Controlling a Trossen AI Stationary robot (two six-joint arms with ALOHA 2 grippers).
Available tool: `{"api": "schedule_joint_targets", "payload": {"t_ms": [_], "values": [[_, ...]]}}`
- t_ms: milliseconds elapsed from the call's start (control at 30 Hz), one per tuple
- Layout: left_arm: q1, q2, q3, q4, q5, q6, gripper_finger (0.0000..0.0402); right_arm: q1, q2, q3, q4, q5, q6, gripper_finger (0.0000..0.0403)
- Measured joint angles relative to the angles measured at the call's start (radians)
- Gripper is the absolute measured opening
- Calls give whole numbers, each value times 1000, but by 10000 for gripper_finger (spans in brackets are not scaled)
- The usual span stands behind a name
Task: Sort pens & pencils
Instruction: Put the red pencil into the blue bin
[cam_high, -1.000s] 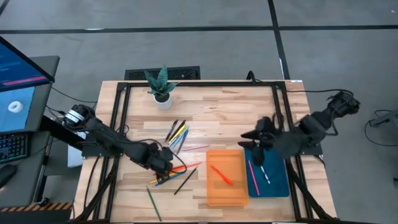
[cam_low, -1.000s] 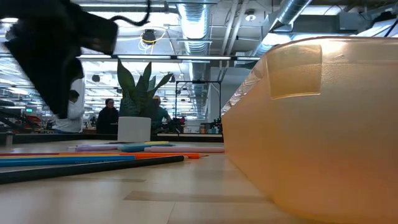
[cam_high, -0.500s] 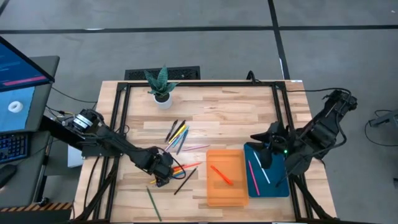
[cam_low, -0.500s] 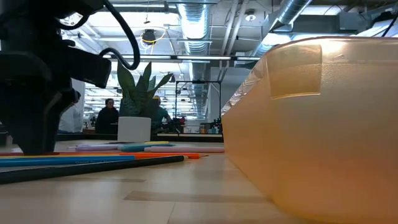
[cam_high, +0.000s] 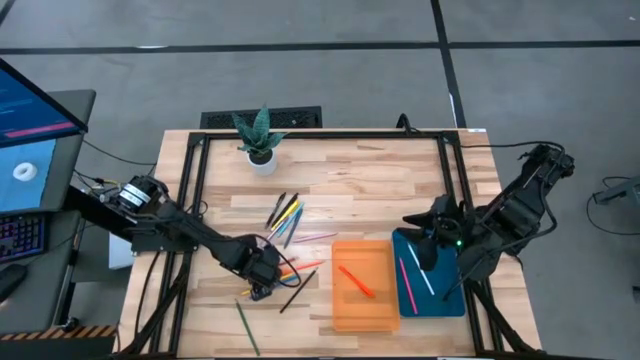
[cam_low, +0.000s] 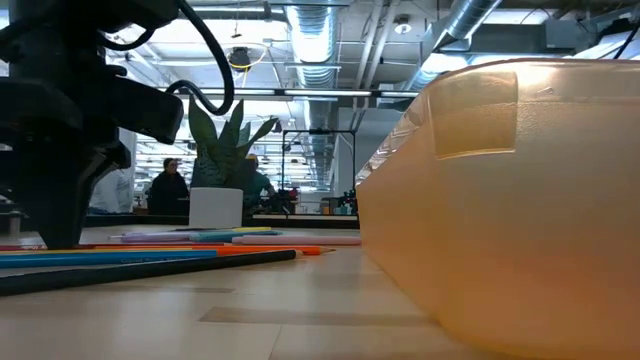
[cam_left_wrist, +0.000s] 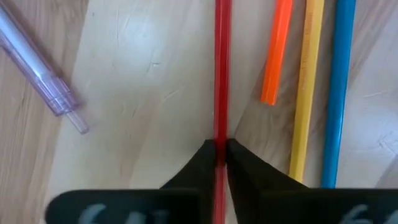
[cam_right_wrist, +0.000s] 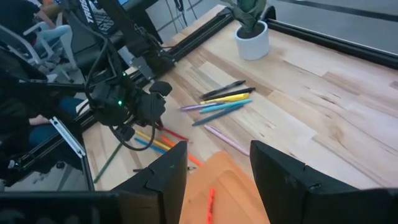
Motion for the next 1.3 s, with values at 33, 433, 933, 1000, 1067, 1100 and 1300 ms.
{"api": "schedule_joint_targets", "payload": {"t_ms": [33, 433, 933, 1000, 1067, 1100, 1300], "values": [[7, 0, 0, 0, 8, -5, 12, 0, 0, 0, -3, 0, 0, 195], [26, -187, 38, -52, -61, -119, 3, 39, -3, 0, -163, 2, 85, 195], [-36, -554, 42, 767, -678, 205, 3, -46, -1, 0, 215, 59, -225, 195], [-33, -538, 42, 877, -680, 299, 3, -96, 2, 0, 343, 7, -354, 195], [-27, -518, 42, 950, -681, 367, 3, -161, 18, 0, 468, -51, -481, 195], [-26, -508, 41, 982, -680, 397, 3, -191, 29, 0, 528, -84, -538, 196], [-2, -447, 42, 1108, -638, 448, 3, -366, 87, 0, 795, -314, -738, 196]]}}
